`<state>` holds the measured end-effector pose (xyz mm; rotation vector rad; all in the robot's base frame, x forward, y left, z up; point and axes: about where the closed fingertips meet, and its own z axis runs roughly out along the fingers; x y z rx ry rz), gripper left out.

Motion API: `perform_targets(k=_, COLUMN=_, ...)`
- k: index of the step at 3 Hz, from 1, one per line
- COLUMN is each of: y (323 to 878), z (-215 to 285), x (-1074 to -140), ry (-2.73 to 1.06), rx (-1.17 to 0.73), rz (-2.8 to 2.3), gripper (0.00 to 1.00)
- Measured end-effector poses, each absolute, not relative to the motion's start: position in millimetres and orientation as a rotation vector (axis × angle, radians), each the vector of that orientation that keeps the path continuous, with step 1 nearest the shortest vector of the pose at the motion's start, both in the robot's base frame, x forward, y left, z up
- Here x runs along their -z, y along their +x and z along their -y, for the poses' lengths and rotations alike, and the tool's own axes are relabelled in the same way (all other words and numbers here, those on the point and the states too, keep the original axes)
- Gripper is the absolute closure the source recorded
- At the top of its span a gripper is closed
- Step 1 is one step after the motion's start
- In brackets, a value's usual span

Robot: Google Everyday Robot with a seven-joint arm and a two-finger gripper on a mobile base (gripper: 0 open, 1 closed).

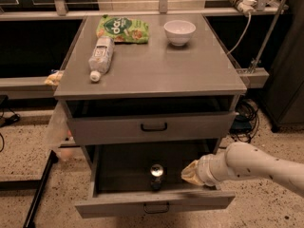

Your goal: Pick redbull can from middle drawer and place on counter

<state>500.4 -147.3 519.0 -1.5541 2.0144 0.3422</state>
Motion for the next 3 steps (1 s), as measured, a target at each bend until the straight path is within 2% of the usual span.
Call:
perform_targets(k=1, y=506.2, z=144.5, x=-503.6, ry=-1.539, rx=-0.364, rz=-1.994, gripper=0.36)
perform_targets(k=2, y=514.8, z=138.7, x=-491.0, ry=-1.525, rx=-0.39, rz=-1.965, gripper=0.22)
perform_targets(k=3, y=523.4, z=129.6, x=-480.3, ry=-1.52, rx=-0.421, rz=-1.943, gripper=0.13)
